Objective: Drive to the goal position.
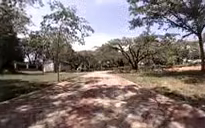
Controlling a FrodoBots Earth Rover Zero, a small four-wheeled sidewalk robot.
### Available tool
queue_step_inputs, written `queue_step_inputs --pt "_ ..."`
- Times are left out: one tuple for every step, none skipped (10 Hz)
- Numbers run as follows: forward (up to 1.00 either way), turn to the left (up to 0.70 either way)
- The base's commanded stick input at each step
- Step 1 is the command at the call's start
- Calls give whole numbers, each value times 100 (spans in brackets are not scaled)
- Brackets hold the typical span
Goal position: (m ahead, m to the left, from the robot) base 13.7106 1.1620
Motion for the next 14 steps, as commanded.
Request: queue_step_inputs --pt "70 0" --pt "70 0" --pt "70 0" --pt "70 0" --pt "70 0" --pt "70 0" --pt "70 0" --pt "70 0" --pt "70 0" --pt "70 0" --pt "70 0" --pt "70 0" --pt "70 0" --pt "70 0"
